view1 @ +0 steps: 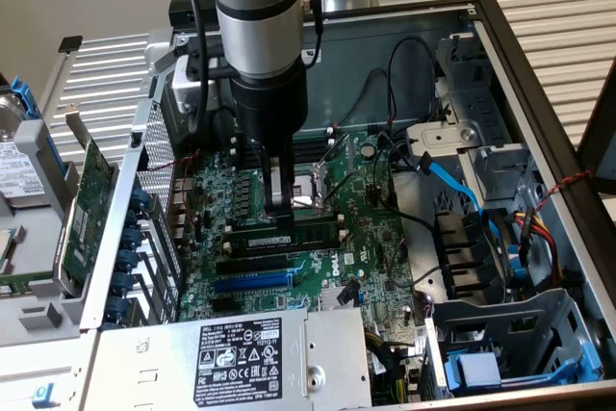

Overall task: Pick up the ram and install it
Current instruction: 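Press down the ram until it locks into place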

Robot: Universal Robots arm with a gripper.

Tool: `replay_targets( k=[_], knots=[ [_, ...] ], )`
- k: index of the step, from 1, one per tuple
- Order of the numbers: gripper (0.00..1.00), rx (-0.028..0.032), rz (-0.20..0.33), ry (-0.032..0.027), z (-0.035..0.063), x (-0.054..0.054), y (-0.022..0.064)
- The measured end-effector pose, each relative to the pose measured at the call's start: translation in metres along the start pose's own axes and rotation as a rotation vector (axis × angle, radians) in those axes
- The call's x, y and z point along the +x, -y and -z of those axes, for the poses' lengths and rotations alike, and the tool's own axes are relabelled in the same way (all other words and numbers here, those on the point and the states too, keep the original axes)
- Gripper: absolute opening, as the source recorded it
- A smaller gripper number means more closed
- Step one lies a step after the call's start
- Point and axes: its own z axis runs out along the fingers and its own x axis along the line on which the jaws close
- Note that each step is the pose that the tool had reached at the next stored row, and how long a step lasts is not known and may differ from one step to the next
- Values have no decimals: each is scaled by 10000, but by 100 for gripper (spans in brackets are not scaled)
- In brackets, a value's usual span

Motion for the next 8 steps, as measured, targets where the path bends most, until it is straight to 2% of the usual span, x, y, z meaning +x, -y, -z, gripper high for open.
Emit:
replay_targets(
  k=[8],
  knots=[
    [10, -4, 0, -9, -38, -6, -11]
  ],
)
